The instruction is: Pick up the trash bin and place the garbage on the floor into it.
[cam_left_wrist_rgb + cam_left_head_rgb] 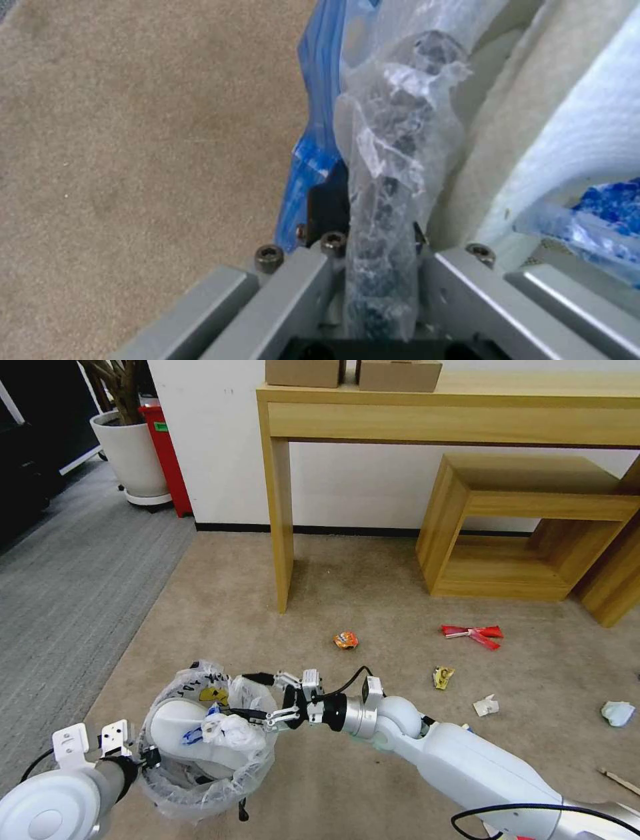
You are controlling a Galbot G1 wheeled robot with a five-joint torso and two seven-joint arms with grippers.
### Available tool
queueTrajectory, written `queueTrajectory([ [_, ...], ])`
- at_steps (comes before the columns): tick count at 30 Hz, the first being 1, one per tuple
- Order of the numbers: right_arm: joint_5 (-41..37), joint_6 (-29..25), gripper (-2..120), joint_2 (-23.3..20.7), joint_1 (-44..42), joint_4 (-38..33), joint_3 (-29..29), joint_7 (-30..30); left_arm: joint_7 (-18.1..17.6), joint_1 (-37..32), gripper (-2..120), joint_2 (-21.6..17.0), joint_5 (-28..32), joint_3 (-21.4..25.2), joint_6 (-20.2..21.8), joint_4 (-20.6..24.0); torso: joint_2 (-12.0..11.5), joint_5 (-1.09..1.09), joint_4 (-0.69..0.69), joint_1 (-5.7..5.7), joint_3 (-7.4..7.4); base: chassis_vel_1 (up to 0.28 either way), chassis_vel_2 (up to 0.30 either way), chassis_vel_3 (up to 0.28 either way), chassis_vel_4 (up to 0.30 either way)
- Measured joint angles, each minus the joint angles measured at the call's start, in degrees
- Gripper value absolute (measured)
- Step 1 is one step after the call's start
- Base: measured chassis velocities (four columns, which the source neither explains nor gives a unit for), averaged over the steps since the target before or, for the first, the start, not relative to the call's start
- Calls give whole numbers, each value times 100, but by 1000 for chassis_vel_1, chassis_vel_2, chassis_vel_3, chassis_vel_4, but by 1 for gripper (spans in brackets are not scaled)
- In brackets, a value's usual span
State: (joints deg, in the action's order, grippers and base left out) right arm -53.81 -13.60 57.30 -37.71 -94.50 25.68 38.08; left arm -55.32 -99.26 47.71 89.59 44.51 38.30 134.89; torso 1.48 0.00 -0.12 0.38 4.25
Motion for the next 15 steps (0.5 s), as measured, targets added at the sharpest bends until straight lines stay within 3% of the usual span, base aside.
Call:
queueTrajectory([
  [10,257,-145,100,-408,-694,-269,-1189,-468,77,-37,0,22,-39,1,24,78,0,1,-1,0,0,0,0,0,0],
  [13,547,-286,100,-553,-992,-373,-1582,-814,134,-12,0,28,-90,-17,26,76,0,1,-1,0,0,0,0,0,0],
  [15,1075,-352,100,-668,-1286,-462,-2002,-1370,188,4,0,57,-148,-36,26,75,0,2,-2,0,0,0,0,0,0],
])
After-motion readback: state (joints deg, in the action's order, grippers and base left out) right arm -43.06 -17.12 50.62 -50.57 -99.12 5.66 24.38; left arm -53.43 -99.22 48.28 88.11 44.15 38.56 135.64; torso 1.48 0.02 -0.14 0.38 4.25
